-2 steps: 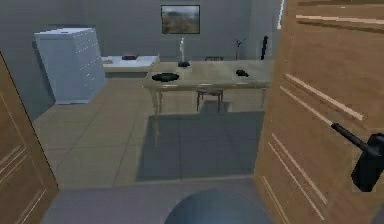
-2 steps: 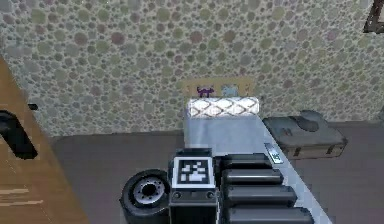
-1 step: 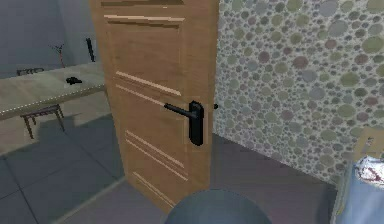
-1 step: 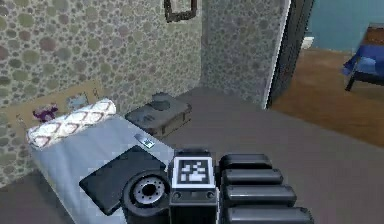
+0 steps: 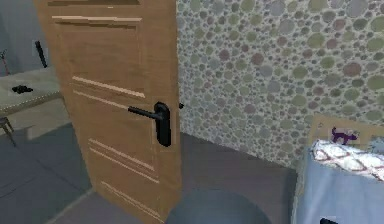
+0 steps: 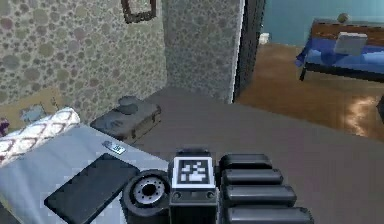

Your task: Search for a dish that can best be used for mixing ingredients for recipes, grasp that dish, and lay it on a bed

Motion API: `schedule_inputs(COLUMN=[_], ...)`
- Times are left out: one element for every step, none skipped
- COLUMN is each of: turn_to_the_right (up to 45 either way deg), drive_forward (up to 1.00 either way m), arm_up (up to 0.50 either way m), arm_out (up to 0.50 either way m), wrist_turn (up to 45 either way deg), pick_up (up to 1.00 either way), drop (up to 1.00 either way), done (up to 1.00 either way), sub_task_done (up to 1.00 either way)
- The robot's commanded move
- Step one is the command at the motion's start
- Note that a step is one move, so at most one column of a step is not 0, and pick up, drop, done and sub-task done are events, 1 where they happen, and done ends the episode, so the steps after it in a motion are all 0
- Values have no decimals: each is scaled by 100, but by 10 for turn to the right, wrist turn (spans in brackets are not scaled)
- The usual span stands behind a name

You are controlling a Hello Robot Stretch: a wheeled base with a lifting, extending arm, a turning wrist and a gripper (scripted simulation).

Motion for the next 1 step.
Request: schedule_inputs(turn_to_the_right=[0], drive_forward=[50], arm_up=[0], arm_out=[0], wrist_turn=[0], pick_up=[0], drop=[0], done=[0], sub_task_done=[0])
